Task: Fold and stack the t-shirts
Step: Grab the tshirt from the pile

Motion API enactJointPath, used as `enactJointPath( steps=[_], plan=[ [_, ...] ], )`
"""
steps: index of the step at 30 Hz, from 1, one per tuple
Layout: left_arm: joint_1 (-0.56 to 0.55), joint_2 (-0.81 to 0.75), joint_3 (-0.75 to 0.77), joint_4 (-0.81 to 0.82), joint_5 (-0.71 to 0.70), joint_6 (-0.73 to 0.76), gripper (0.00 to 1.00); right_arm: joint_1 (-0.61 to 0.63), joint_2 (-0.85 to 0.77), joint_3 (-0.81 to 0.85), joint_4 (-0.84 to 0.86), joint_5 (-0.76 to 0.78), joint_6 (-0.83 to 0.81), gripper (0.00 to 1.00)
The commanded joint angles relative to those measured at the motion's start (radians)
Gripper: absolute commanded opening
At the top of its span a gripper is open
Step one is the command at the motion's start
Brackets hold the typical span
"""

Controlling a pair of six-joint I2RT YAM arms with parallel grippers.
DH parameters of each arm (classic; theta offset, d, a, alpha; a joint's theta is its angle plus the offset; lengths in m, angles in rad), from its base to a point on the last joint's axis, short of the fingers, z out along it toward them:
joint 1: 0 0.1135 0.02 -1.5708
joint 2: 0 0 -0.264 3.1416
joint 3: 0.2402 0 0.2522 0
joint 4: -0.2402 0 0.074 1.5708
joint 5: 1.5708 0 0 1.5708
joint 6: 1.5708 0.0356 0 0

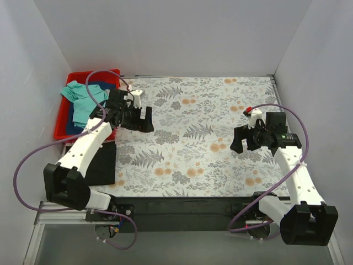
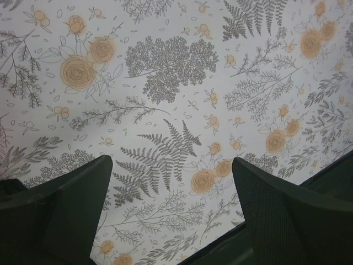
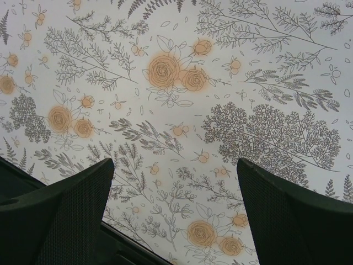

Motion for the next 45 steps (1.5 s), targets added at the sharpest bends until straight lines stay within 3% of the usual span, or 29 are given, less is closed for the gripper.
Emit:
enactJointPath(
  steps=[1, 6, 9, 11, 14, 17, 22, 28, 38, 39, 40, 45],
  plan=[
    [0.007, 0.056, 0.168, -0.009, 0.020, -0.013, 0.90, -0.002, -0.022, 0.004, 0.004, -0.020, -0.018, 0.98],
    [0.099, 0.211, 0.461, -0.084, 0.041, -0.020, 0.90, -0.027, -0.022, 0.001, 0.005, -0.031, -0.027, 0.98],
    [0.244, 0.353, 0.693, -0.156, 0.097, -0.004, 0.90, -0.029, -0.022, 0.001, 0.012, -0.019, -0.027, 0.98],
    [0.368, 0.476, 0.858, -0.194, 0.045, 0.018, 0.90, -0.029, -0.035, -0.005, 0.015, -0.008, -0.030, 0.98],
    [0.424, 0.585, 1.007, -0.229, 0.012, 0.049, 0.90, -0.029, -0.035, -0.011, 0.022, -0.017, -0.029, 0.98],
    [0.484, 0.691, 1.048, -0.242, 0.005, 0.075, 0.89, -0.032, -0.012, -0.014, 0.025, -0.031, -0.030, 0.98],
    [0.577, 0.763, 0.989, -0.122, 0.042, 0.078, 0.89, -0.035, 0.019, -0.019, 0.036, -0.031, -0.030, 0.98],
    [0.614, 0.913, 1.095, -0.095, -0.063, 0.050, 0.84, -0.038, 0.041, -0.019, 0.038, -0.039, -0.029, 0.98],
    [0.619, 1.061, 1.109, -0.056, -0.204, 0.055, 0.79, -0.046, 0.070, -0.024, 0.042, -0.030, -0.024, 0.98],
    [0.617, 1.067, 1.109, -0.055, -0.202, 0.055, 0.76, -0.048, 0.071, -0.024, 0.041, -0.033, -0.024, 0.98],
    [0.619, 1.069, 1.110, -0.055, -0.198, 0.053, 0.65, -0.046, 0.074, -0.024, 0.041, -0.033, -0.024, 0.98],
    [0.619, 1.029, 1.109, -0.027, -0.164, 0.046, 0.28, -0.048, 0.083, -0.022, 0.041, -0.037, -0.022, 0.98]
  ],
)
